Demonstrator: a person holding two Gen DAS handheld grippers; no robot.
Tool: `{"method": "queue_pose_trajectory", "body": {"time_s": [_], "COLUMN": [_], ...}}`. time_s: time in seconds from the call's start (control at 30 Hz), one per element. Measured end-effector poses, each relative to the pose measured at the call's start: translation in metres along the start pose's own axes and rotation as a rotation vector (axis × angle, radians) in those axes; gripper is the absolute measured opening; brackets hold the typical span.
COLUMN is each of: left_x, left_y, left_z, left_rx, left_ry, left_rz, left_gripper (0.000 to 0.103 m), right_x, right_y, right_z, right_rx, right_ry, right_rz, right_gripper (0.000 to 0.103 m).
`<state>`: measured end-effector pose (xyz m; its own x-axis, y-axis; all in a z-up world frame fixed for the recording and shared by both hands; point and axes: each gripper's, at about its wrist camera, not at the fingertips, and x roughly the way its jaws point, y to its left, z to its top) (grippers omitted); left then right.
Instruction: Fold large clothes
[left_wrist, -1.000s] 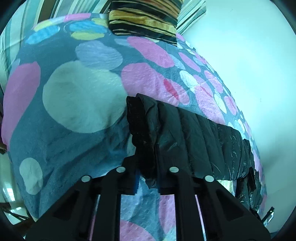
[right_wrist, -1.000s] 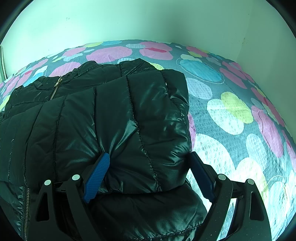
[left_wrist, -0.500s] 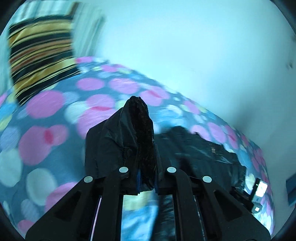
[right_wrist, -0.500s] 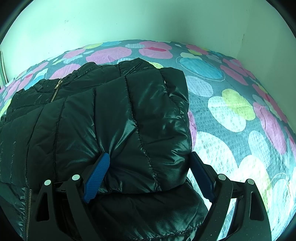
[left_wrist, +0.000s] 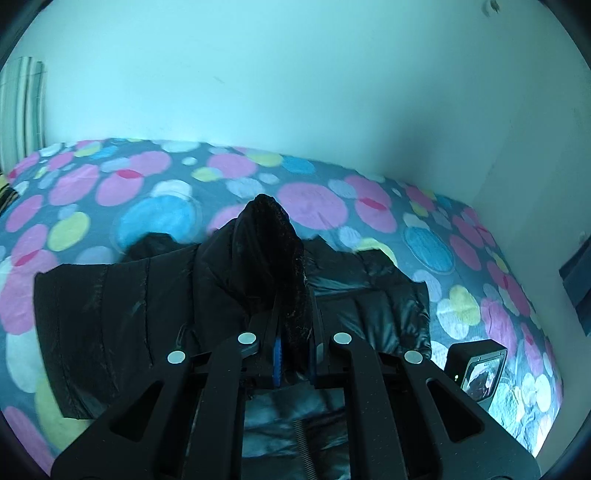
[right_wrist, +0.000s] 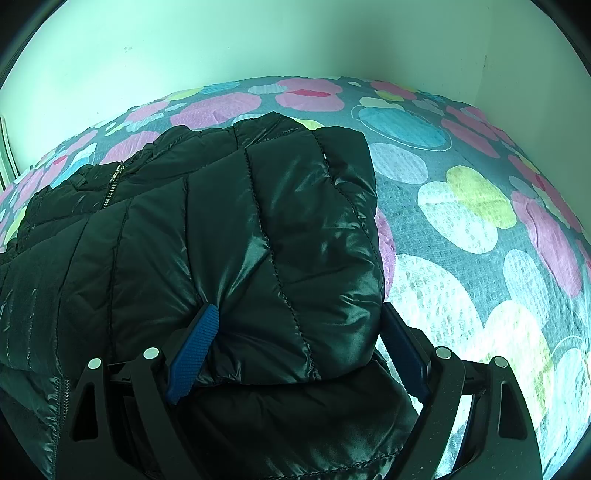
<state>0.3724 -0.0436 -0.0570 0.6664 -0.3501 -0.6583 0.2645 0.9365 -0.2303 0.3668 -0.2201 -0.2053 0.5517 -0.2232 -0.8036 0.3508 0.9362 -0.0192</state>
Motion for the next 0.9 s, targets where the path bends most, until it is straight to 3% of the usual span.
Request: {"method": "queue_pose_trajectory", "body": {"time_s": [0.2,0.33,0.5,0.57,0.7,0.9], "left_x": [0.066,0.077,0.059,0.045,0.008,-0.032], "left_y": [-0.04,-0.047,-0.048,-0.046,-0.021,0.052], "left_z": [-0.027,-0.035,-0.032,-0.031,-0.033,-0.064], "left_rx": [0.047,0.057,0.055,0.063,0.038,-0.023], "left_ry": [0.127,0.152,0.119,0.09,0.032,0.017], "left_rz": [-0.043,-0.056,-0.068,-0.063,-0.029,0.186], "left_gripper": [0.01,0.018,0.052,0.055,0.061,0.063], "right_x": [0.0,0.001,0.0,0.0,0.0,-0.003], "right_y": [-0.004,-0.005,-0.005,-0.005,-0.005,-0.006], "right_z": [-0.003,-0.003,-0.003,-0.003,-0.003,-0.002], "right_rx": [0.015,0.02,0.019,0.02,0.019,0.013], "right_ry": [0.002,0.004,0.004,0.003,0.003,-0.007], "right_rz": [0.015,0.022,0.02,0.021,0.021,0.012], "right_gripper": [0.086,0.086,0.086,0.086,0.086,0.086]}}
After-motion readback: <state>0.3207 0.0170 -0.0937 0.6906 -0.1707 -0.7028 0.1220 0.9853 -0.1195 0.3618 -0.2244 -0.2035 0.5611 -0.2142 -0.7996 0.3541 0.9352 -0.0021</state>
